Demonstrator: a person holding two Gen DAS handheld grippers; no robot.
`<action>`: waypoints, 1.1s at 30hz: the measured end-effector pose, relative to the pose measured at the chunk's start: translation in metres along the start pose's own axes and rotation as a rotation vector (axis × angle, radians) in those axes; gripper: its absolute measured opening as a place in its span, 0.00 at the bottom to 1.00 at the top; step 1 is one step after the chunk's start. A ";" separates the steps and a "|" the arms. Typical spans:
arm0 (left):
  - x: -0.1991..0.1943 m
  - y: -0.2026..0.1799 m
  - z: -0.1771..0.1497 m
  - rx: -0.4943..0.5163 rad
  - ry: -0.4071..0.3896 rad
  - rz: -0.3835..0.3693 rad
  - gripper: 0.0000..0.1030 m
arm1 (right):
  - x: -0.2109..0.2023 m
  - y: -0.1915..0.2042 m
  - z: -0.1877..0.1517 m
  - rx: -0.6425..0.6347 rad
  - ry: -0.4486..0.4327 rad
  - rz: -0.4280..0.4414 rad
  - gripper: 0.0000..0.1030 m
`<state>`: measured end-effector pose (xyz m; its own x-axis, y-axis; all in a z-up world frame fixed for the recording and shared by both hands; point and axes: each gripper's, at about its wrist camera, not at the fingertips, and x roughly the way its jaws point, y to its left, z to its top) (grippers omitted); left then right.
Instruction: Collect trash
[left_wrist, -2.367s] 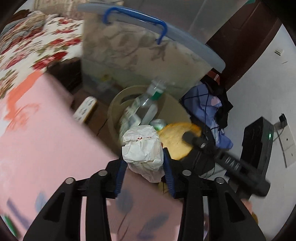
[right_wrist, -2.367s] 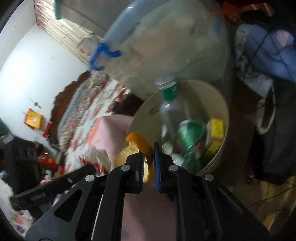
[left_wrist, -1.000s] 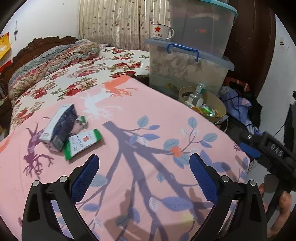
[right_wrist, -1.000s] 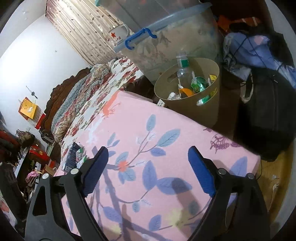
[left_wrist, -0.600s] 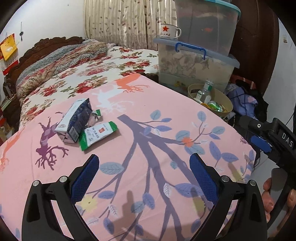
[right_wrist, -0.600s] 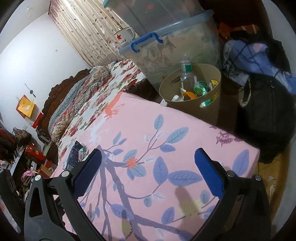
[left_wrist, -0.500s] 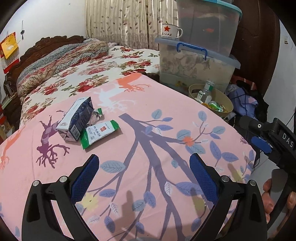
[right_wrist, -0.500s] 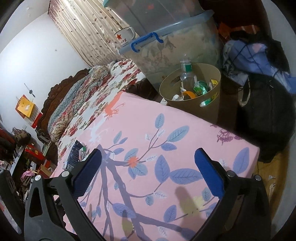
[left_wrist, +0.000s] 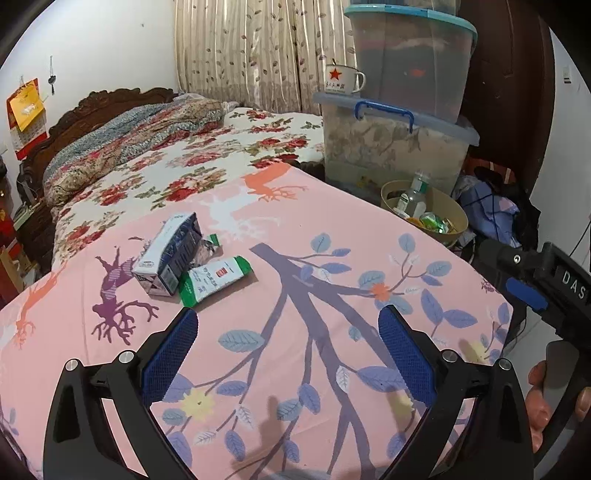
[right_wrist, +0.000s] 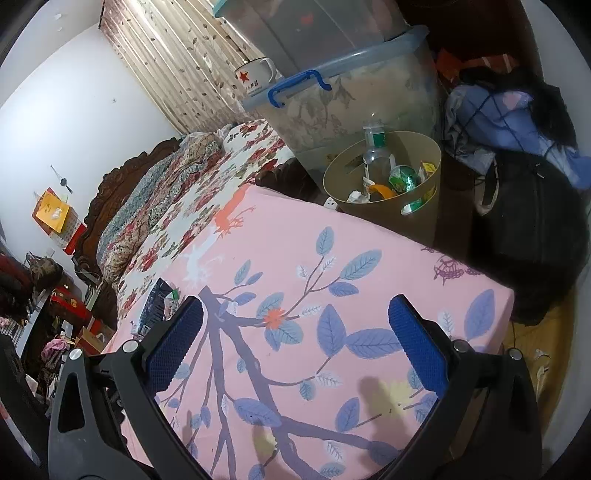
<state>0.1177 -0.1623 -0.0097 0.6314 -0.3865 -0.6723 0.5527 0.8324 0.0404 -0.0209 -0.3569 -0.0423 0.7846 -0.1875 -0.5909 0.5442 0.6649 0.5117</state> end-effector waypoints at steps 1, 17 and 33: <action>-0.001 0.000 0.000 0.001 -0.001 0.007 0.92 | 0.000 0.000 0.000 0.000 -0.002 -0.001 0.97; -0.019 0.004 0.006 0.021 -0.034 0.050 0.92 | -0.007 0.003 0.001 -0.012 -0.009 0.009 0.97; -0.026 0.002 0.004 0.017 -0.053 0.040 0.92 | -0.007 0.004 -0.007 -0.010 0.004 0.015 0.97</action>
<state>0.1043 -0.1518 0.0108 0.6806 -0.3742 -0.6299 0.5353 0.8410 0.0789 -0.0261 -0.3480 -0.0408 0.7917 -0.1741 -0.5856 0.5291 0.6747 0.5146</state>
